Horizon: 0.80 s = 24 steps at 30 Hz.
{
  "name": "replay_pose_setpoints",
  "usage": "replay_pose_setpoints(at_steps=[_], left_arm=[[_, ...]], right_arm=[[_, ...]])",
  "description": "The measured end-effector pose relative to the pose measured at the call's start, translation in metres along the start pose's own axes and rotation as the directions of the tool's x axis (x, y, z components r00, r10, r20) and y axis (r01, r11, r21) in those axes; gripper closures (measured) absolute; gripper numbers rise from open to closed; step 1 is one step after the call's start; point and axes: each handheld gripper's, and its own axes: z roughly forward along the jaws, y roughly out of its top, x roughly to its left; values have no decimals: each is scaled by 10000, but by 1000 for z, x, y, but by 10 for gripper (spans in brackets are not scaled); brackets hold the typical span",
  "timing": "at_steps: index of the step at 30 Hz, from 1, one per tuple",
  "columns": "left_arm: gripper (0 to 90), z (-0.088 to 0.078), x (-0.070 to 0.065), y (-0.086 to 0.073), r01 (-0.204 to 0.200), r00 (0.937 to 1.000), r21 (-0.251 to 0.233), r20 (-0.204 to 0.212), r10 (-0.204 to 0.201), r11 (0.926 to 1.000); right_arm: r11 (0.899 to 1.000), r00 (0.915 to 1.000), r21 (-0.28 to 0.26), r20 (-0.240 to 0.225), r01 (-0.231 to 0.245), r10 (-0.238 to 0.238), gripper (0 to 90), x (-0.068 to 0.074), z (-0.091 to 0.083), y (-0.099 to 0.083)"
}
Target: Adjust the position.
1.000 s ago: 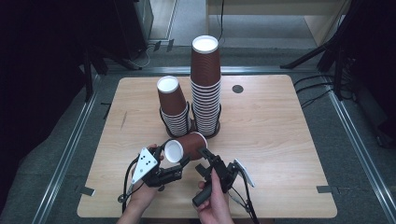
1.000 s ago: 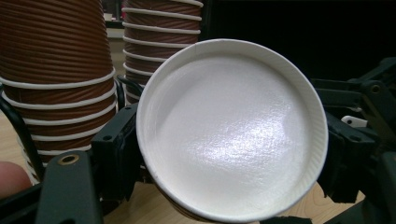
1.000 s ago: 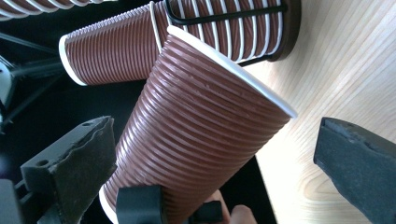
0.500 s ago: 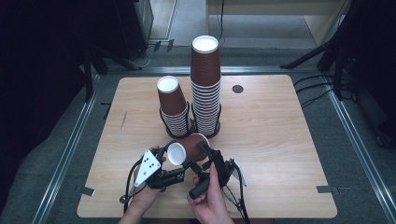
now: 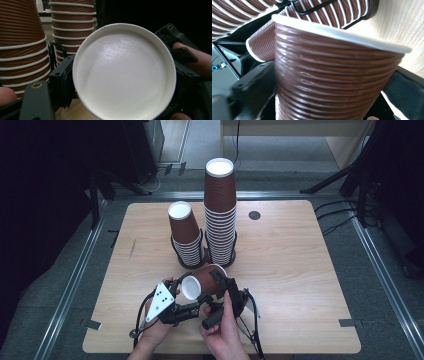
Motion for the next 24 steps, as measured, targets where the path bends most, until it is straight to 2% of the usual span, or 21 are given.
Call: replay_pose_setpoints(at_steps=[7, 15, 19, 24], left_arm=[[220, 1, 1, -2, 14, 10000, 129, -1, -14, 9999], [215, 1, 2, -2, 121, 9999, 193, 108, -123, 9997], [208, 0, 2, -2, 265, 9995, 300, 151, -270, 9992], [202, 0, 2, -1, 426, 9988, 403, 240, -436, 9983]], right_arm=[[9999, 9999, 102, 92, -50, 49, 111, 2, 0, 0], [9995, 9995, 61, 94, 303, -304, 133, 3, -2, -1], [9974, 9974, -152, 160, 703, -701, 144, 4, -3, -4], [9874, 9884, -472, 235, 1509, -1500, 148, 6, -4, -8]])
